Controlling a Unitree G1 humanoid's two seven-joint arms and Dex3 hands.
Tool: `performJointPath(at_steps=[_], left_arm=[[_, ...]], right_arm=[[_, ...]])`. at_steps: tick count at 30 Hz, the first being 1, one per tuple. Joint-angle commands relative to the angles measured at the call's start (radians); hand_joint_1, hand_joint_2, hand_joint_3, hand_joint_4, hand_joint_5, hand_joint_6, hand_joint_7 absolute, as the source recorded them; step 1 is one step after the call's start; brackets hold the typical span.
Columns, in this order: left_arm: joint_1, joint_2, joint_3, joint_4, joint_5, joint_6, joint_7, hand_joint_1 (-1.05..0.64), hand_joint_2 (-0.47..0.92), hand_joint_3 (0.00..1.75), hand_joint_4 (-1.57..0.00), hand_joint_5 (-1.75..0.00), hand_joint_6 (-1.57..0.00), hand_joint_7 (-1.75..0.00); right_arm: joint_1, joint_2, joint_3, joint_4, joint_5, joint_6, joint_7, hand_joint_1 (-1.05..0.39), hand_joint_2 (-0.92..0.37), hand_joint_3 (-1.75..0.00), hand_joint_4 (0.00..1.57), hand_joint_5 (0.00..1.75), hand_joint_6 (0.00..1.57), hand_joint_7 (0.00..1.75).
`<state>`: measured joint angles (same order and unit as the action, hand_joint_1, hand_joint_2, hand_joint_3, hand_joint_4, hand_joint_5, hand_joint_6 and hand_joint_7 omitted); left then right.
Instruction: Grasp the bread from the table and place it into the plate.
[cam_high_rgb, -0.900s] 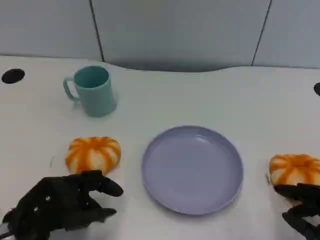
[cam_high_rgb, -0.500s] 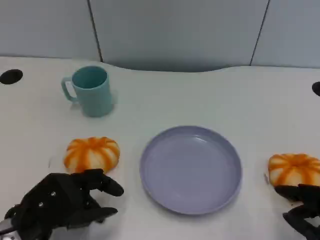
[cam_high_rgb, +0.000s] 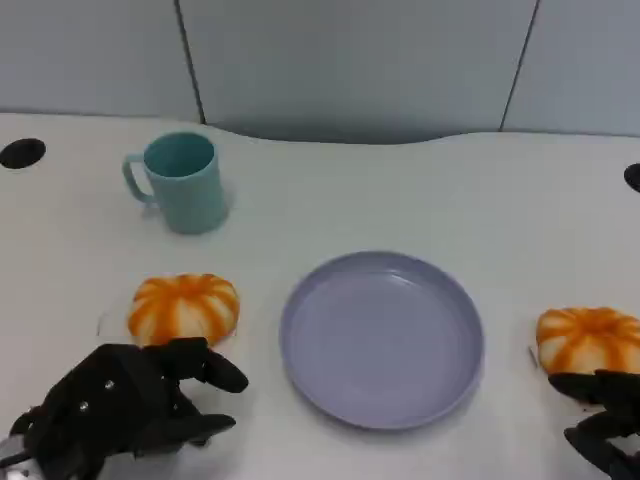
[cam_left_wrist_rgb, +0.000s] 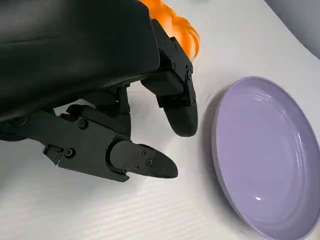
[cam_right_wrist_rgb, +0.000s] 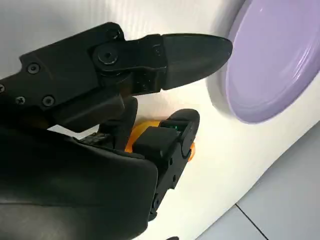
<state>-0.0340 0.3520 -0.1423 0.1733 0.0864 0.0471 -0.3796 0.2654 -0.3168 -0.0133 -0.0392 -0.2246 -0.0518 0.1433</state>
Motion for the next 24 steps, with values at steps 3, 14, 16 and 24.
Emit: performJointPath(at_steps=[3, 14, 16, 24], left_arm=[[0.043, -0.047, 0.08, 0.143, -0.056, -0.291, 0.056, -0.4, 0.92, 0.1, -0.53, -1.16, -0.57, -0.81], [0.037, 0.109, 0.103, -0.084, 0.522, -0.455, 0.359, -0.54, 0.92, 0.07, -0.3, -0.95, -0.56, -0.2], [0.035, 0.135, 0.099, -0.191, 0.646, -0.363, 0.349, -0.59, 0.92, 0.09, -0.32, -0.83, -0.6, -0.12], [-0.025, 0.166, 0.025, -0.336, 0.833, -0.157, 0.198, -0.73, 0.92, 0.1, -0.13, -0.63, -0.39, 0.0]], right_arm=[[0.003, 0.012, 0.011, -0.012, 0.001, -0.007, -0.009, -0.34, -0.92, -0.4, 0.5, 0.82, 0.72, 0.01], [0.003, 0.037, 0.042, -0.036, -0.022, 0.005, -0.027, -0.32, -0.92, -0.37, 0.5, 0.85, 0.72, 0.01], [0.001, 0.041, 0.046, -0.038, -0.024, 0.009, -0.027, -0.32, -0.92, -0.37, 0.49, 0.85, 0.72, 0.01], [-0.01, 0.036, 0.053, -0.03, -0.039, 0.016, -0.031, -0.3, -0.92, -0.37, 0.49, 0.84, 0.72, 0.01]])
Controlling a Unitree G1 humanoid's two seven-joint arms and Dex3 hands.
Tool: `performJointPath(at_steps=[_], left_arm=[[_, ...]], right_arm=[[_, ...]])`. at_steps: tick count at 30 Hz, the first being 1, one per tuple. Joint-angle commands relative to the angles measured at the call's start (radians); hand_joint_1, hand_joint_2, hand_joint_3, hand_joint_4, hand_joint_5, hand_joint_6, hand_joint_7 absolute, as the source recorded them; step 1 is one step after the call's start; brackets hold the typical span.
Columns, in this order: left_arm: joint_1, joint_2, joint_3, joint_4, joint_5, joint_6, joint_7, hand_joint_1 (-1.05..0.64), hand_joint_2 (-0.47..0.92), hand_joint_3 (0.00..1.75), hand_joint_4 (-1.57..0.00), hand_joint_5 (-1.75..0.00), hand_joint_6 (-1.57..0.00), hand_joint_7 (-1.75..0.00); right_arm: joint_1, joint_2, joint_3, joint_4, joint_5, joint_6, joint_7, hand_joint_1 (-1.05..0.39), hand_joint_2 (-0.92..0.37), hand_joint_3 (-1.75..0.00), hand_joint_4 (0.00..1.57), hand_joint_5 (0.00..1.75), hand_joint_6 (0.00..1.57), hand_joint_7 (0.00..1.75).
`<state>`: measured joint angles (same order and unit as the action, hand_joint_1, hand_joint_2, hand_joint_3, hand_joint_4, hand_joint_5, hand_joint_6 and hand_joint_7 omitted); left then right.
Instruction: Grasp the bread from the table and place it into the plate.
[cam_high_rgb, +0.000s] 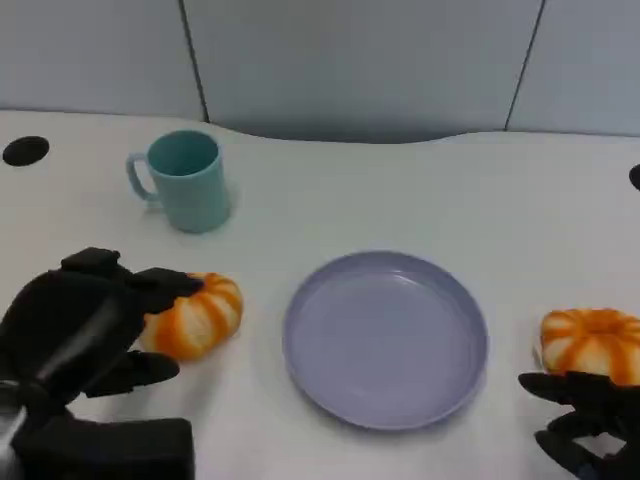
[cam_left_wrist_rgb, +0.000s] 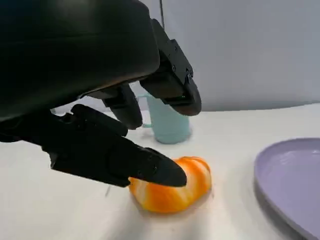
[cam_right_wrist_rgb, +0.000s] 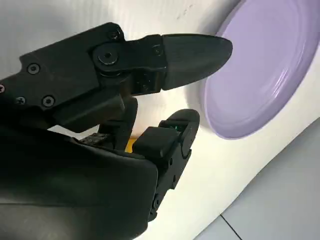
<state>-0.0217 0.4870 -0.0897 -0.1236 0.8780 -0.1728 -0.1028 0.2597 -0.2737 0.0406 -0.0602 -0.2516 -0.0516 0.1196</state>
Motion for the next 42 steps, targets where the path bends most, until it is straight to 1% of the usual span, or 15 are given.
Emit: performJointPath(at_steps=[1, 3, 4, 13, 14, 15, 16, 17, 19, 21, 25, 29, 35, 38, 42], left_arm=[[-0.053, 0.033, -0.041, -0.037, 0.054, 0.075, -0.093, -0.74, 0.92, 0.1, -0.12, -0.61, -0.37, 0.0], [-0.073, 0.036, -0.057, -0.034, 0.069, 0.09, -0.109, -0.77, 0.92, 0.06, -0.1, -0.51, -0.35, 0.0], [-0.078, 0.038, -0.062, -0.034, 0.072, 0.096, -0.112, -0.77, 0.92, 0.06, -0.1, -0.5, -0.34, 0.0], [-0.081, 0.05, -0.079, -0.038, 0.065, 0.116, -0.109, -0.77, 0.92, 0.05, -0.11, -0.47, -0.34, 0.0], [-0.124, 0.044, -0.1, 0.01, 0.036, 0.122, -0.17, -0.77, 0.92, 0.05, -0.11, -0.46, -0.34, 0.0], [-0.158, 0.04, -0.117, 0.047, 0.013, 0.126, -0.217, -0.81, 0.92, 0.05, -0.06, -0.39, -0.26, 0.0], [-0.216, 0.017, -0.151, 0.126, 0.013, 0.156, -0.274, -0.83, 0.92, 0.04, -0.03, -0.34, -0.22, 0.0], [-0.257, 0.003, -0.177, 0.182, 0.015, 0.179, -0.31, -0.88, 0.91, 0.03, -0.01, -0.26, -0.19, 0.0], [-0.305, -0.013, -0.213, 0.248, 0.028, 0.215, -0.333, -0.9, 0.9, 0.01, 0.0, -0.2, -0.17, -0.01], [-0.339, -0.023, -0.241, 0.294, 0.032, 0.241, -0.346, -0.86, 0.86, 0.0, 0.0, -0.18, -0.17, 0.0], [-0.386, -0.037, -0.292, 0.384, 0.035, 0.252, -0.316, -0.71, 0.77, 0.0, -0.02, -0.16, -0.19, -0.01], [-0.409, -0.044, -0.317, 0.427, 0.023, 0.254, -0.3, -0.64, 0.74, 0.0, -0.01, -0.15, -0.19, -0.01], [-0.427, -0.043, -0.335, 0.459, 0.006, 0.251, -0.282, -0.62, 0.72, 0.0, -0.01, -0.15, -0.19, 0.0], [-0.465, -0.075, -0.368, 0.544, 0.032, 0.266, -0.229, -0.62, 0.72, 0.0, 0.0, -0.13, -0.2, -0.01], [-0.504, -0.091, -0.391, 0.634, 0.02, 0.246, -0.182, -0.6, 0.72, 0.0, 0.0, -0.08, -0.19, 0.0]], right_arm=[[-0.005, -0.009, -0.003, -0.008, -0.008, 0.014, -0.003, -0.3, -0.92, -0.38, 0.49, 0.84, 0.72, 0.01], [-0.006, -0.011, -0.005, -0.007, -0.003, 0.01, 0.001, -0.29, -0.92, -0.38, 0.49, 0.84, 0.72, 0.01], [-0.007, -0.011, -0.005, -0.007, -0.001, 0.01, 0.002, -0.29, -0.92, -0.38, 0.49, 0.84, 0.72, 0.01], [-0.007, -0.011, -0.005, -0.007, -0.001, 0.01, 0.002, -0.29, -0.92, -0.39, 0.49, 0.84, 0.72, 0.01], [-0.008, -0.012, -0.006, -0.001, 0.0, 0.002, 0.0, -0.29, -0.92, -0.39, 0.49, 0.84, 0.72, 0.01], [-0.009, -0.012, -0.007, 0.003, 0.0, -0.004, -0.002, -0.29, -0.92, -0.38, 0.5, 0.84, 0.72, 0.01], [-0.007, -0.012, -0.009, 0.004, 0.002, -0.009, -0.003, -0.29, -0.92, -0.38, 0.5, 0.85, 0.72, 0.01], [-0.006, -0.013, -0.011, 0.004, 0.003, -0.012, -0.005, -0.3, -0.92, -0.38, 0.51, 0.85, 0.73, 0.01], [-0.003, -0.012, -0.014, 0.002, 0.006, -0.014, -0.005, -0.3, -0.92, -0.38, 0.51, 0.86, 0.73, 0.01], [-0.001, -0.009, -0.016, 0.003, 0.012, -0.021, -0.006, -0.3, -0.92, -0.37, 0.5, 0.87, 0.74, 0.01], [0.005, -0.014, -0.017, 0.006, 0.011, -0.034, -0.007, -0.3, -0.92, -0.38, 0.49, 0.87, 0.73, 0.01], [0.012, -0.015, -0.017, -0.003, 0.006, -0.037, -0.007, -0.3, -0.92, -0.38, 0.49, 0.88, 0.73, 0.01], [0.017, -0.016, -0.017, -0.012, 0.006, -0.034, -0.004, -0.31, -0.92, -0.38, 0.49, 0.89, 0.73, 0.01], [0.018, -0.017, -0.019, -0.01, 0.006, -0.038, -0.005, -0.32, -0.92, -0.39, 0.49, 0.89, 0.74, 0.01], [0.018, -0.017, -0.02, -0.009, 0.004, -0.043, -0.008, -0.33, -0.92, -0.39, 0.48, 0.9, 0.74, 0.02]])
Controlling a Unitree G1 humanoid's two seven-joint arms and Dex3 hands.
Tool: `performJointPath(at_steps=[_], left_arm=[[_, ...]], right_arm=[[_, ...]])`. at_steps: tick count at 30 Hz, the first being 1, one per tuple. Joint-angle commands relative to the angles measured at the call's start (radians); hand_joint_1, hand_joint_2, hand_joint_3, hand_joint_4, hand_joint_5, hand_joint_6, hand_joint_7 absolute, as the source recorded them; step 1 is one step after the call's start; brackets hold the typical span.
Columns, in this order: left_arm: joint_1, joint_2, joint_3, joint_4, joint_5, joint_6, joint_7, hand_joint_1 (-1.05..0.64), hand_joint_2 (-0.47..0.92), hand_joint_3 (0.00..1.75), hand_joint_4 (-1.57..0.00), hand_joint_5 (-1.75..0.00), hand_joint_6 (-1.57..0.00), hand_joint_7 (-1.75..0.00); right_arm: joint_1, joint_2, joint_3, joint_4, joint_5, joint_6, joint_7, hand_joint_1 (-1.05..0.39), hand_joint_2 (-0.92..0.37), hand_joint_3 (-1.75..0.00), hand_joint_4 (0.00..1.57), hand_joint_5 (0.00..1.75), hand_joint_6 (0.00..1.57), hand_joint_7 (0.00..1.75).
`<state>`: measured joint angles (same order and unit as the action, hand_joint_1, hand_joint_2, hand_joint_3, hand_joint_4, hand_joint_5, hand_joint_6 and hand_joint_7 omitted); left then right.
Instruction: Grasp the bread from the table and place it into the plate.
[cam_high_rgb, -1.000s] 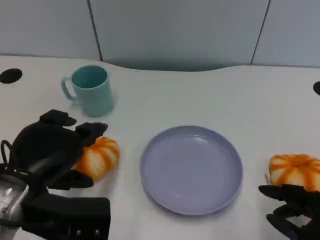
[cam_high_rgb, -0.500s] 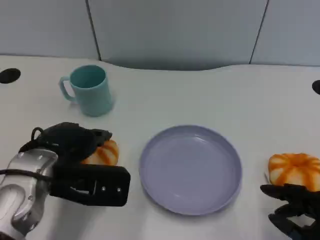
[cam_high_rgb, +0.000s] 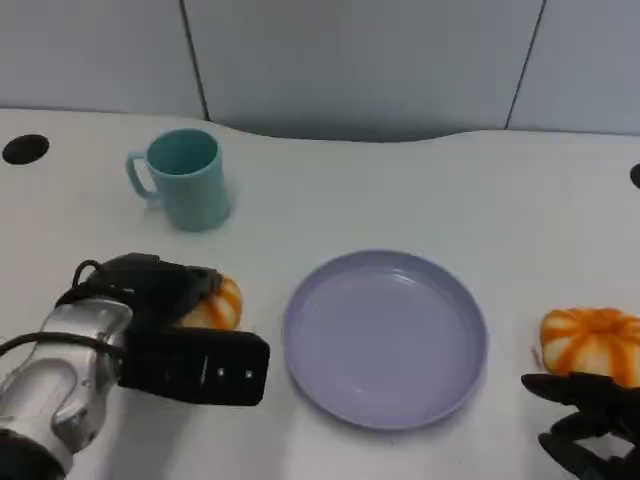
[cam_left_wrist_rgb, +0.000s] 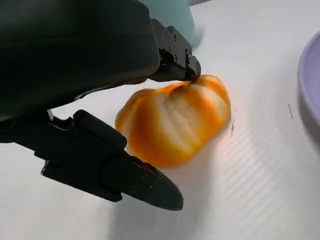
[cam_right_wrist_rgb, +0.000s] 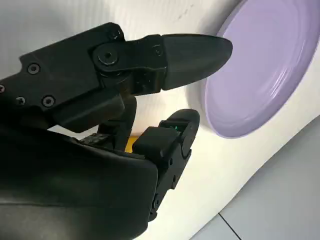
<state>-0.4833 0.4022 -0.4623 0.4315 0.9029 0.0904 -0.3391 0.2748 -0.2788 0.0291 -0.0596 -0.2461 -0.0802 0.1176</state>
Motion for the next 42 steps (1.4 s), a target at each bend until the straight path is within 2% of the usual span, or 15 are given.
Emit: performJointPath(at_steps=[1, 8, 12, 16, 23, 26, 29, 30, 32, 33, 34, 35, 36, 37, 42], left_arm=[[-0.053, -0.011, -0.023, 0.108, -0.01, -0.028, 0.073, -0.59, 0.72, 0.0, 0.0, -0.07, -0.19, -0.01], [-0.099, -0.031, -0.045, 0.234, -0.027, -0.075, 0.153, -0.57, 0.71, 0.0, 0.0, -0.05, -0.21, -0.01], [-0.172, -0.078, -0.072, 0.439, -0.042, -0.104, 0.198, -0.57, 0.74, 0.01, -0.07, -0.09, -0.23, -0.01], [-0.208, -0.094, -0.09, 0.531, -0.057, -0.135, 0.235, -0.56, 0.74, 0.0, -0.13, -0.11, -0.26, -0.02], [-0.235, -0.115, -0.105, 0.615, -0.084, -0.142, 0.267, -0.47, 0.74, 0.0, -0.22, -0.17, -0.4, -0.06], [-0.214, -0.121, -0.11, 0.638, -0.083, -0.163, 0.396, -0.4, 0.78, 0.02, -0.32, -0.25, -0.52, -0.11], [-0.205, -0.129, -0.116, 0.683, -0.085, -0.196, 0.515, -0.25, 0.82, 0.0, -0.23, -0.68, -0.54, -0.3], [-0.206, -0.132, -0.115, 0.698, -0.091, -0.206, 0.537, -0.18, 0.87, 0.01, -0.18, -0.88, -0.41, -0.63], [-0.204, -0.14, -0.101, 0.73, -0.112, -0.236, 0.586, -0.15, 0.9, 0.0, -0.15, -0.99, -0.28, -0.92], [-0.202, -0.145, -0.09, 0.746, -0.126, -0.255, 0.613, -0.16, 0.91, 0.05, -0.18, -1.22, -0.21, -1.24], [-0.201, -0.148, -0.084, 0.76, -0.138, -0.269, 0.632, -0.17, 0.92, 0.06, -0.19, -1.33, -0.17, -1.38], [-0.201, -0.151, -0.076, 0.772, -0.15, -0.29, 0.66, -0.17, 0.92, 0.07, -0.19, -1.39, -0.16, -1.45], [-0.202, -0.154, -0.068, 0.783, -0.16, -0.305, 0.689, -0.14, 0.92, 0.07, -0.23, -1.6, -0.2, -1.57], [-0.203, -0.157, -0.064, 0.793, -0.167, -0.317, 0.71, -0.12, 0.92, 0.07, -0.27, -1.67, -0.23, -1.63], [-0.218, -0.164, -0.093, 0.834, -0.145, -0.329, 0.814, -0.12, 0.92, 0.14, -0.51, -1.74, -0.35, -1.74]], right_arm=[[0.003, -0.012, -0.009, -0.007, 0.0, -0.02, -0.007, -0.32, -0.92, -0.39, 0.48, 0.89, 0.75, 0.02], [0.006, -0.013, -0.011, -0.004, 0.002, -0.032, -0.007, -0.33, -0.92, -0.4, 0.47, 0.89, 0.74, 0.02], [0.01, -0.015, -0.016, -0.007, 0.002, -0.04, -0.008, -0.33, -0.92, -0.4, 0.48, 0.9, 0.75, 0.02], [0.013, -0.015, -0.018, -0.012, 0.004, -0.039, -0.004, -0.33, -0.92, -0.39, 0.48, 0.91, 0.76, 0.02], [0.027, -0.01, -0.025, -0.032, 0.011, -0.035, -0.005, -0.35, -0.92, -0.39, 0.47, 0.9, 0.75, 0.02], [0.029, -0.009, -0.027, -0.036, 0.012, -0.028, -0.006, -0.34, -0.92, -0.39, 0.46, 0.89, 0.75, 0.01], [0.03, -0.006, -0.028, -0.045, 0.014, -0.011, -0.004, -0.33, -0.92, -0.39, 0.46, 0.87, 0.74, 0.01], [0.03, -0.005, -0.028, -0.048, 0.014, -0.006, -0.003, -0.33, -0.92, -0.39, 0.46, 0.87, 0.74, 0.01], [0.029, -0.005, -0.028, -0.048, 0.017, -0.008, -0.003, -0.33, -0.92, -0.39, 0.47, 0.86, 0.74, 0.01], [0.028, -0.006, -0.028, -0.045, 0.019, -0.013, -0.003, -0.33, -0.92, -0.38, 0.48, 0.87, 0.74, 0.01], [0.027, -0.006, -0.028, -0.042, 0.021, -0.016, -0.003, -0.33, -0.92, -0.38, 0.48, 0.87, 0.74, 0.01], [0.026, -0.007, -0.028, -0.04, 0.02, -0.017, -0.004, -0.33, -0.92, -0.38, 0.48, 0.86, 0.75, 0.01], [0.025, -0.008, -0.028, -0.036, 0.02, -0.021, -0.005, -0.33, -0.92, -0.38, 0.48, 0.86, 0.75, 0.01], [0.024, -0.009, -0.028, -0.033, 0.02, -0.024, -0.006, -0.33, -0.92, -0.38, 0.48, 0.86, 0.75, 0.01], [0.021, -0.01, -0.028, -0.026, 0.021, -0.031, -0.004, -0.34, -0.92, -0.38, 0.49, 0.86, 0.74, 0.01]])
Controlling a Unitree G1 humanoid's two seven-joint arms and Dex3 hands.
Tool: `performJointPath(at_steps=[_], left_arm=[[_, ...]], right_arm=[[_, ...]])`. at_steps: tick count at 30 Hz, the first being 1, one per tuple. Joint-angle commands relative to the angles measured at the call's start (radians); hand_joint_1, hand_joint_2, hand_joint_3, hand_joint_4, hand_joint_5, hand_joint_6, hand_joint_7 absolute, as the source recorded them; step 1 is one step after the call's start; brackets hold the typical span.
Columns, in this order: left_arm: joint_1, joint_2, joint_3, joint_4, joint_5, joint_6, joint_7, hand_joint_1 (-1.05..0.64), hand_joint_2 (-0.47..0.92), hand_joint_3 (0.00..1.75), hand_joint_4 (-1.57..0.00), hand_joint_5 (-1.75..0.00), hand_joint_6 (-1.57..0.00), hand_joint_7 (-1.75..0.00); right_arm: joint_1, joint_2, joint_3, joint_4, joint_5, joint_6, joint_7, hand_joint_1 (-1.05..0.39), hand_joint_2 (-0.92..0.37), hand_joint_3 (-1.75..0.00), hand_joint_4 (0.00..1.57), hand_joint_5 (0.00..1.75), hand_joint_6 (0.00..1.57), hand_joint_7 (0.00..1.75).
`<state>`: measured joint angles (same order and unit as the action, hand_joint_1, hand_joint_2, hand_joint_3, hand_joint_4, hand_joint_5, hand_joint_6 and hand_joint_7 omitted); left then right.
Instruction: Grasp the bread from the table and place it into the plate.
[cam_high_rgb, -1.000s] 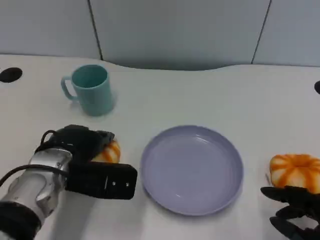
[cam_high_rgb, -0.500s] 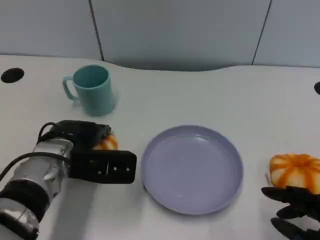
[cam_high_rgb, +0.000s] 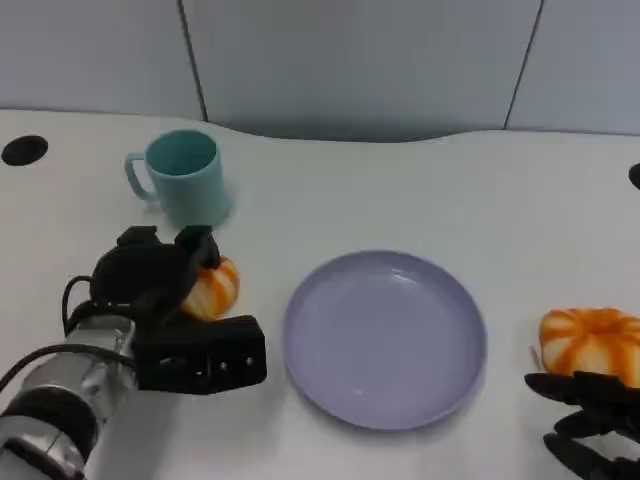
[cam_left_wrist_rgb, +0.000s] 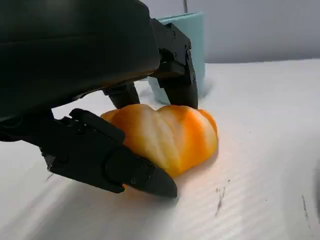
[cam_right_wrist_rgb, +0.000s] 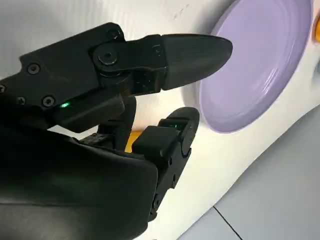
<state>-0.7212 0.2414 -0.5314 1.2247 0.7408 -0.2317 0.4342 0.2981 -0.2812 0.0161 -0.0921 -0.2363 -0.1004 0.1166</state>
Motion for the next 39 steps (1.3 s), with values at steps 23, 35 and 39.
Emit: performJointPath(at_steps=[23, 35, 39], left_arm=[[-0.02, 0.088, 0.059, -0.097, -0.114, -0.131, -0.184, -0.1, 0.9, 0.11, -0.7, -1.75, -0.48, -1.75], [0.045, 0.16, 0.159, -0.388, -0.196, -0.224, -0.286, -0.02, 0.84, 0.05, -0.78, -1.75, -0.56, -1.75], [0.049, 0.143, 0.16, -0.44, -0.214, -0.232, -0.348, -0.04, 0.87, 0.07, -0.78, -1.75, -0.56, -1.75]], right_arm=[[-0.017, 0.016, -0.002, 0.001, -0.002, 0.016, -0.015, -0.31, -0.92, -0.36, 0.5, 0.84, 0.75, 0.01], [-0.034, 0.02, 0.005, 0.021, -0.008, 0.009, -0.022, -0.3, -0.92, -0.36, 0.51, 0.84, 0.76, 0.01], [-0.041, 0.019, 0.007, 0.022, -0.01, 0.015, -0.02, -0.29, -0.92, -0.35, 0.51, 0.84, 0.76, 0.02]])
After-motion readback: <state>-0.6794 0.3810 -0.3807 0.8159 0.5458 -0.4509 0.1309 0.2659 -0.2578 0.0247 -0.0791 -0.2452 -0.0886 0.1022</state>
